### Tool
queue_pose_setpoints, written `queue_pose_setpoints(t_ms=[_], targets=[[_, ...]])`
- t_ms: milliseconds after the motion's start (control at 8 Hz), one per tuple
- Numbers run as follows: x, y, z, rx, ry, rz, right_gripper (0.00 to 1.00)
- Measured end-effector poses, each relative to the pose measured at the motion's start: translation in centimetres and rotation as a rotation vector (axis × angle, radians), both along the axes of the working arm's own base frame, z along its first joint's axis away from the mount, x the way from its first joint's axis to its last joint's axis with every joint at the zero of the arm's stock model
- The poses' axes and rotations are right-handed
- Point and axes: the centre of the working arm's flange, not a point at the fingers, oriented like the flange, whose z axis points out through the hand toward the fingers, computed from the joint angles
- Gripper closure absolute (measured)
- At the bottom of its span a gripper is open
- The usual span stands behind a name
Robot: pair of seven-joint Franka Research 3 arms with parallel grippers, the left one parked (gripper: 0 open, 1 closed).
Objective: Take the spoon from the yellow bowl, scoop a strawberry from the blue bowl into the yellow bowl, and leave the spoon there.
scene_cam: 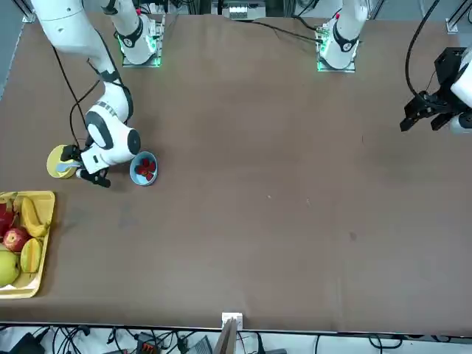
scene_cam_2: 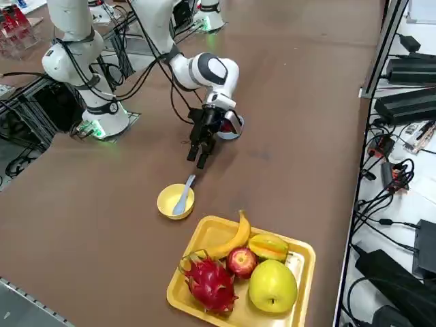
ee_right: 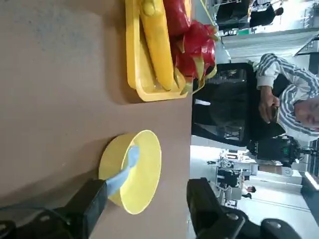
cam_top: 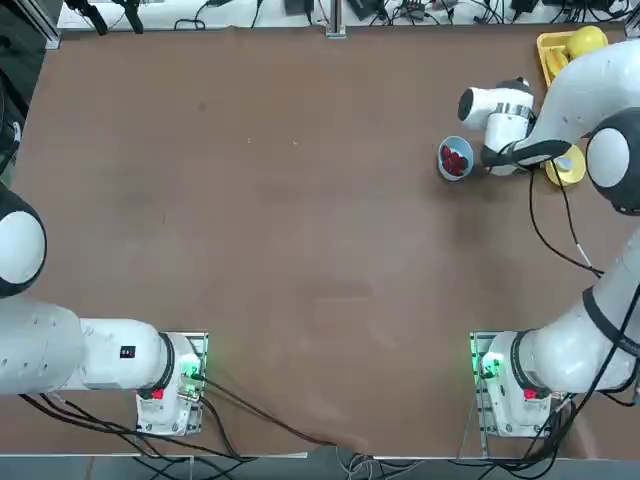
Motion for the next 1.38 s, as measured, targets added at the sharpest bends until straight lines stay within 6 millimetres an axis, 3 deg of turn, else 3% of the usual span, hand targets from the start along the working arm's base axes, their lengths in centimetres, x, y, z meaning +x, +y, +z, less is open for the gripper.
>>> queue_pose_setpoints(t_ms=[875,1375], targets=[[0.9,-0.1,-4.3,-0.079,-0.028,-0.053,0.03],[0.9,-0.1,-5.6,-0.109,-0.025,-0.065,0.05]])
